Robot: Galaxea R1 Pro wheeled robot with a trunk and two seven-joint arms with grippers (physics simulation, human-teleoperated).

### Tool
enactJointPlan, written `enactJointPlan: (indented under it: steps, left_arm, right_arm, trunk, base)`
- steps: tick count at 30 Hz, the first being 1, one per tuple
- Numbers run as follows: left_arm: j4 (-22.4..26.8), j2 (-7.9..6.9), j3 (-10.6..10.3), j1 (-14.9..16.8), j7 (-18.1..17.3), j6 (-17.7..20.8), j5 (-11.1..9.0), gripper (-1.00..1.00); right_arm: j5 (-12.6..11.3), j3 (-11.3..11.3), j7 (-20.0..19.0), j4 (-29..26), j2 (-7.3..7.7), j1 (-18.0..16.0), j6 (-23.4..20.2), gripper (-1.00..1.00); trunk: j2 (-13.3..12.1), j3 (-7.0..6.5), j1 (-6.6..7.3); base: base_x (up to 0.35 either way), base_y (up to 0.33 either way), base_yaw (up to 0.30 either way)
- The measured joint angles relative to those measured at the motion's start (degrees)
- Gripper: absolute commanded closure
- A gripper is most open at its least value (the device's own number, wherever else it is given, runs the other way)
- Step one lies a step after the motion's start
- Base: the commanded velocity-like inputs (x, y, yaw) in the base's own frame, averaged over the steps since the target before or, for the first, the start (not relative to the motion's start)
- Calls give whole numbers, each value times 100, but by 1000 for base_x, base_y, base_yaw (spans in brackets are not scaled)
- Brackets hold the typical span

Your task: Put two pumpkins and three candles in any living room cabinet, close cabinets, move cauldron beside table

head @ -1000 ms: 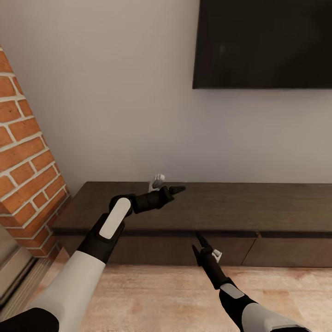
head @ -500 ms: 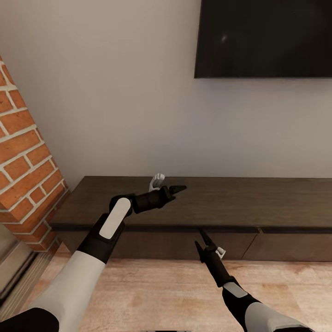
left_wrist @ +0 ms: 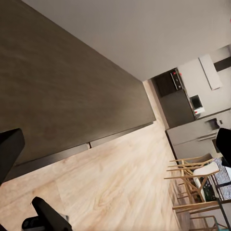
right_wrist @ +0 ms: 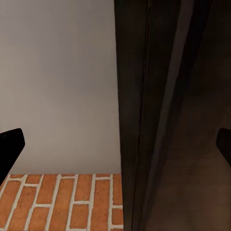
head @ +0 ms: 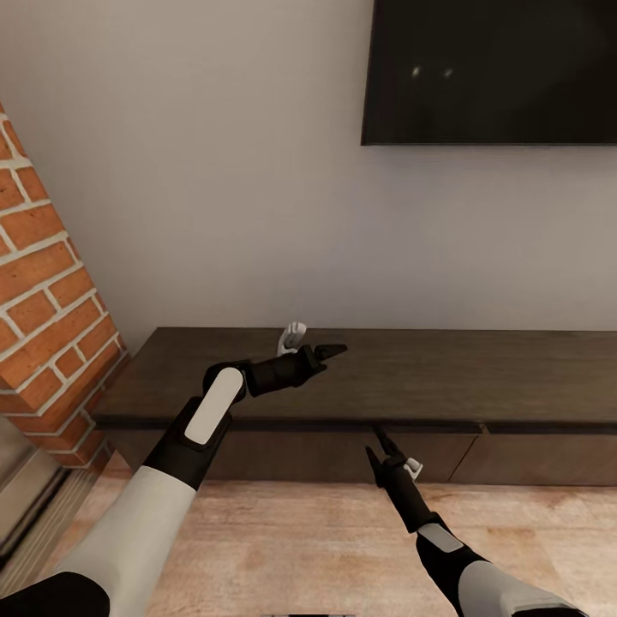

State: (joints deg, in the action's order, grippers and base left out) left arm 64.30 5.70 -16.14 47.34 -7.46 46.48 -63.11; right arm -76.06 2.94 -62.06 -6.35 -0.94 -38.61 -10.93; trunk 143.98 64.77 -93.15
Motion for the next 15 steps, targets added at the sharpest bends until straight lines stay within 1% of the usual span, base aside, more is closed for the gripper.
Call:
enactJointPlan:
  steps: [7,15]
  left_arm:
    - [-1,0,0,0,0,0,5,-100]
    - [-4,0,0,1,0,0,5,-100]
  right_arm:
    - [2,0,21,-67,23,-3,3,-100]
    - [-14,0,74,-64,86,-3,3,-100]
  trunk:
    - [0,0,0]
    - [0,0,0]
  base:
    - [0,0,0]
    - [0,0,0]
